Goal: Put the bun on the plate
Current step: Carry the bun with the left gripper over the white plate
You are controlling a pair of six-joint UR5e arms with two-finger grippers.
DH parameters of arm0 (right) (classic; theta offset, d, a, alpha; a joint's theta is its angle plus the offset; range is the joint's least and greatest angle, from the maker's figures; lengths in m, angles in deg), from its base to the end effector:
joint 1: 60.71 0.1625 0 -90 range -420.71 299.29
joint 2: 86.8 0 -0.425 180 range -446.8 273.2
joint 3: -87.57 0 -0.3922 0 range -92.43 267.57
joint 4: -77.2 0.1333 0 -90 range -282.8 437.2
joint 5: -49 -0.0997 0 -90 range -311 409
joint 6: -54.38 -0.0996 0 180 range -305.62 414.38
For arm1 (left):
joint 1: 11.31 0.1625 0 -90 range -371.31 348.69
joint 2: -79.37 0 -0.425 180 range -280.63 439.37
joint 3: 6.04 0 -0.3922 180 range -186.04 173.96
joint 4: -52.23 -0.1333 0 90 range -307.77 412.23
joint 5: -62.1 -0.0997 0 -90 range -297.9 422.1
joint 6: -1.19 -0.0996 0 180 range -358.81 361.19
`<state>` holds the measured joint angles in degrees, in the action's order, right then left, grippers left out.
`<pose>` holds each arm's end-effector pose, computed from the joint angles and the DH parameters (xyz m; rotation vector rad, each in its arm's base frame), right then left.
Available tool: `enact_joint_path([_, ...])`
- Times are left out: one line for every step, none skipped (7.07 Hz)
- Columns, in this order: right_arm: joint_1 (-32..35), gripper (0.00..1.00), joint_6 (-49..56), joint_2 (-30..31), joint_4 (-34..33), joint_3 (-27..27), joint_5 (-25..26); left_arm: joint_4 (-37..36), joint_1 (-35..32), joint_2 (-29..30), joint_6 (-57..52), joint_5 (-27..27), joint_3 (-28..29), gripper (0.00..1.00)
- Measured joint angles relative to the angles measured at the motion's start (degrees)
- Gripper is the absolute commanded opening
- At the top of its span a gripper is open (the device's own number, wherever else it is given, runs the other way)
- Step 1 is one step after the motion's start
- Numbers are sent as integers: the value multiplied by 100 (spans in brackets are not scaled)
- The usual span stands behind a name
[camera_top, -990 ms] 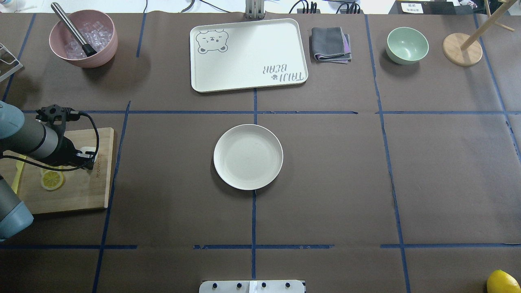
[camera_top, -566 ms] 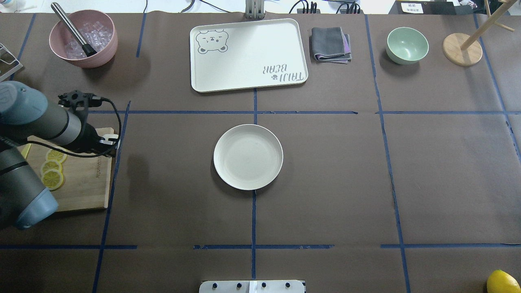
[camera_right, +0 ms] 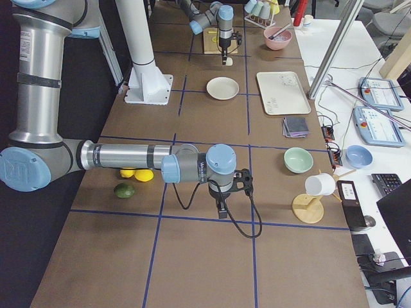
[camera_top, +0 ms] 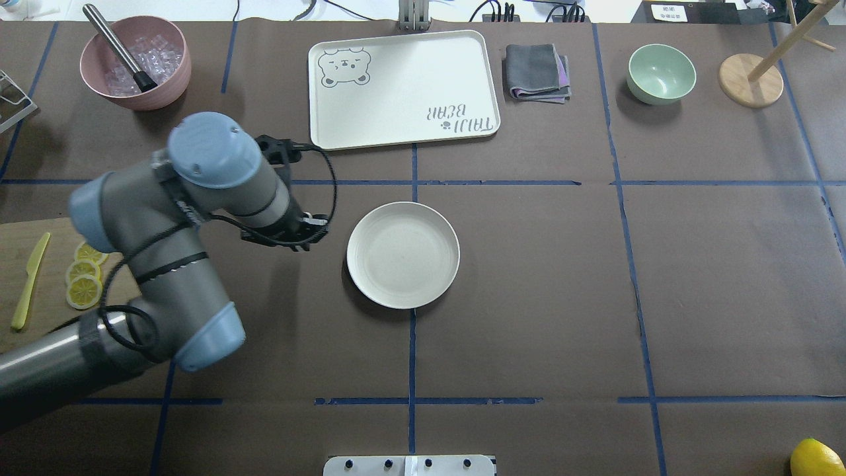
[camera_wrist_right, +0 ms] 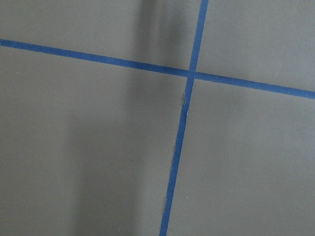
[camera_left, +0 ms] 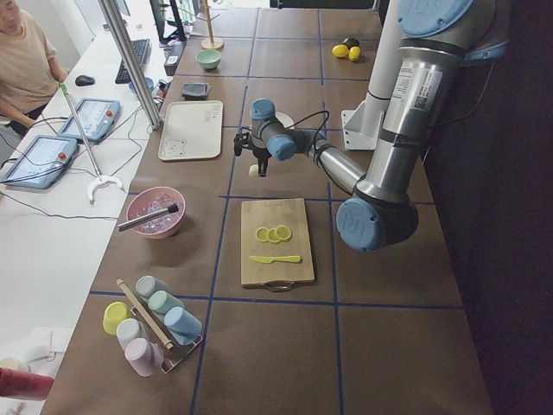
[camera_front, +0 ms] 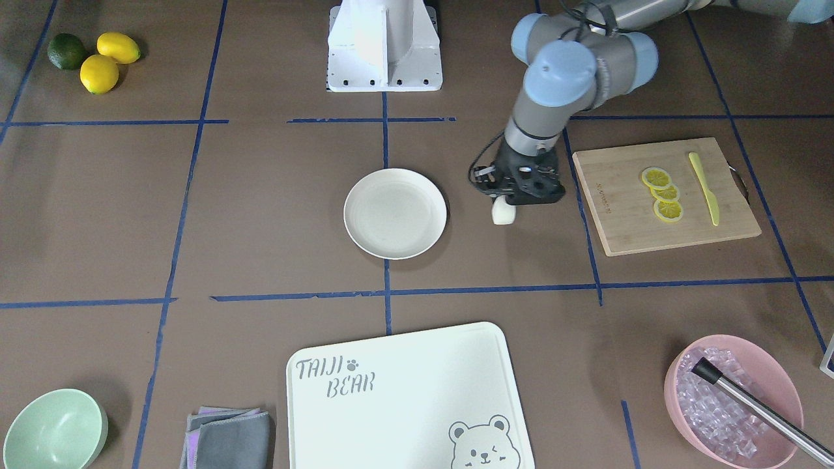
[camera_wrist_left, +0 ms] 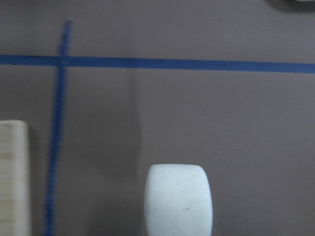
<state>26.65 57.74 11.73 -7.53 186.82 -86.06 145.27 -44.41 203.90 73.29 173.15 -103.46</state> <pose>0.0427 -0.4381 0.6374 0.1041 -0.7857 -0.1403 0.5070 -0.4469 0.2457 0.0198 0.8501 -0.1049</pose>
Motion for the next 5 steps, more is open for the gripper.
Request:
enact_joint_path([0, 100, -1, 0, 0, -6, 4, -29, 330, 575, 290, -348, 426, 24])
enact_joint_path([0, 100, -1, 0, 0, -12, 6, 23, 580, 1069, 448, -642, 926, 25])
enact_joint_path([0, 100, -1, 0, 0, -16, 6, 136, 708, 1405, 516, -787, 1339, 26])
enact_joint_path([0, 100, -1, 0, 0, -18, 7, 242, 777, 1529, 539, -839, 1541, 36])
enact_joint_path([0, 100, -1, 0, 0, -18, 7, 297, 806, 1568, 543, -857, 1623, 56])
